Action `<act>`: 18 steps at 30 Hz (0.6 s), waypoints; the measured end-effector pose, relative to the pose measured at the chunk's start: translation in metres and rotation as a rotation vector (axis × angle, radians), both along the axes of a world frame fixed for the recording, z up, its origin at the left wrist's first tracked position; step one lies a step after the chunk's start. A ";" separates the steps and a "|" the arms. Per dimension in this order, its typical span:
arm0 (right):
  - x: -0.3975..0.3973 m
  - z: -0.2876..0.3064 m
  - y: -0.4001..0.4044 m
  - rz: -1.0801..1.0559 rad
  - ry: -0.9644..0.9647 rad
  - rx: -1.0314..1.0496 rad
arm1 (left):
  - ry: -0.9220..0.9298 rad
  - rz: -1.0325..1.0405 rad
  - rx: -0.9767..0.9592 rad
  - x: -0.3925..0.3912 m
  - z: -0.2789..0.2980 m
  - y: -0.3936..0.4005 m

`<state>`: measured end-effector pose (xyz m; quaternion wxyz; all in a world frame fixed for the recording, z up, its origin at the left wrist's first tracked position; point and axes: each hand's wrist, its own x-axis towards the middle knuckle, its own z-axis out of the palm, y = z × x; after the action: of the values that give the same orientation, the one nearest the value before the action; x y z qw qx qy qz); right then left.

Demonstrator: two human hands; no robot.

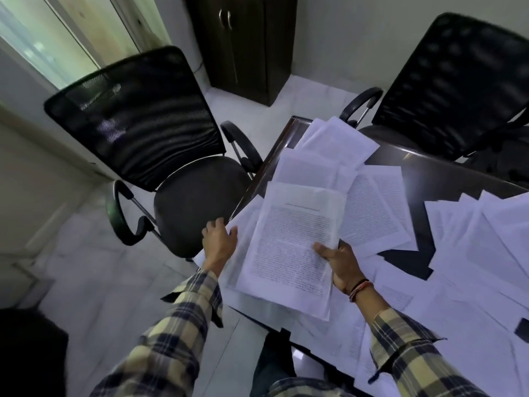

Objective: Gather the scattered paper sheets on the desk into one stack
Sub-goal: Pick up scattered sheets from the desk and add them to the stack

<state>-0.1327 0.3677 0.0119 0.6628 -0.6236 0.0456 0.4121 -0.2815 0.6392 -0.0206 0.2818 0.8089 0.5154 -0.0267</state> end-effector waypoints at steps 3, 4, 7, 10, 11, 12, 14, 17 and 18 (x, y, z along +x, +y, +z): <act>0.002 -0.002 0.011 -0.042 0.017 -0.029 | 0.124 -0.128 -0.087 -0.014 -0.029 0.012; 0.005 -0.002 0.012 -0.055 0.018 -0.033 | 0.121 -0.171 -0.133 -0.016 -0.037 0.009; 0.013 0.004 0.013 -0.078 0.011 -0.027 | 0.122 -0.273 -0.218 -0.020 -0.056 -0.007; 0.021 0.008 0.015 -0.092 0.010 -0.016 | 0.095 -0.298 -0.131 -0.024 -0.068 -0.031; 0.023 0.008 0.014 -0.086 0.012 -0.008 | 0.072 -0.290 -0.110 -0.026 -0.069 -0.039; 0.025 0.008 0.014 -0.081 0.019 -0.001 | 0.041 -0.289 -0.097 -0.027 -0.068 -0.047; 0.027 0.009 0.012 -0.073 0.020 0.000 | -0.041 -0.266 -0.103 -0.026 -0.061 -0.064; 0.028 0.015 0.011 -0.062 0.011 0.019 | -0.143 -0.196 -0.110 -0.020 -0.055 -0.089; 0.029 0.017 0.010 -0.057 0.006 0.024 | -0.151 -0.166 -0.151 -0.020 -0.060 -0.099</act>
<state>-0.1032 0.3781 0.0284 0.6814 -0.6128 0.0605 0.3956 -0.3016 0.5404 -0.0808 0.3766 0.8249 0.4207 -0.0279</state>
